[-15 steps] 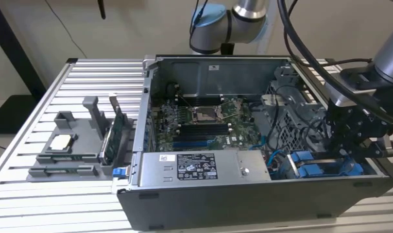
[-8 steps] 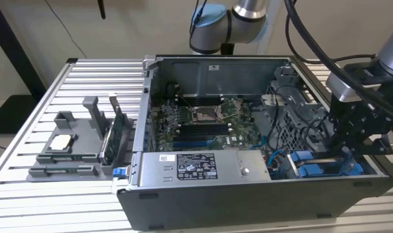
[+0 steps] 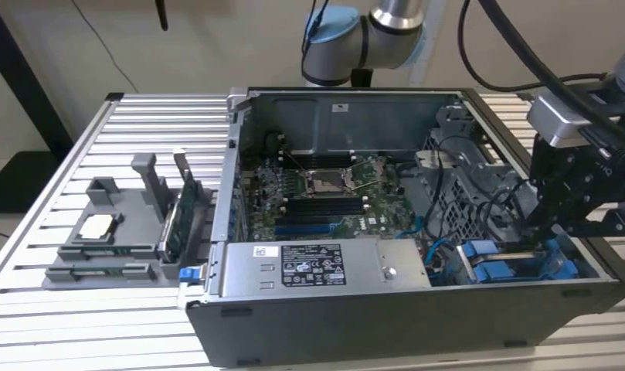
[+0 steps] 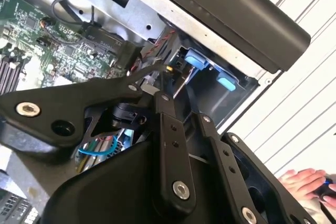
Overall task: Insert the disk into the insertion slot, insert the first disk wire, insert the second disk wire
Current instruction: 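Insert the first disk wire, then insert the second disk wire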
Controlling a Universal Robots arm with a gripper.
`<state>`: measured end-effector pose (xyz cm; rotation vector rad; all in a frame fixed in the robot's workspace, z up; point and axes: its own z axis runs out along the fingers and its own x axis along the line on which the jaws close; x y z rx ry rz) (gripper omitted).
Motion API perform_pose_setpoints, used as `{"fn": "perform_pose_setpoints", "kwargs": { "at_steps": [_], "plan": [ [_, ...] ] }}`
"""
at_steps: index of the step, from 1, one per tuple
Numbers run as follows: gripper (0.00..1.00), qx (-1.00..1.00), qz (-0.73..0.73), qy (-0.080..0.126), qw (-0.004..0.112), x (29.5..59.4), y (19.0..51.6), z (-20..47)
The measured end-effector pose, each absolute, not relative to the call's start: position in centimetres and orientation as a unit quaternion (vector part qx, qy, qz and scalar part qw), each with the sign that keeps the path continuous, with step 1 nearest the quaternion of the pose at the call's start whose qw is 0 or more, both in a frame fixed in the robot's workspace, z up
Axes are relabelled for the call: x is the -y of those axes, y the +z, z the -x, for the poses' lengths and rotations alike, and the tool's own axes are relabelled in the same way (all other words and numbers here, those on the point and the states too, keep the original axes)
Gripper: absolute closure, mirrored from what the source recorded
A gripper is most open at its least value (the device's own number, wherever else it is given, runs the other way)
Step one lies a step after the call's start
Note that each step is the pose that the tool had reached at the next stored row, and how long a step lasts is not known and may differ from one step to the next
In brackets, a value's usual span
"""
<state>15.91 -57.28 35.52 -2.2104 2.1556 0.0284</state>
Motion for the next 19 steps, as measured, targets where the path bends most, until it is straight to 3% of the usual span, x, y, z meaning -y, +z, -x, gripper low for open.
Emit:
{"fn": "perform_pose_setpoints", "kwargs": {
  "at_steps": [19],
  "plan": [
    [0.74,-0.698,0.716,0.011,0.025,57.28,36.06,-15.93]
  ]
}}
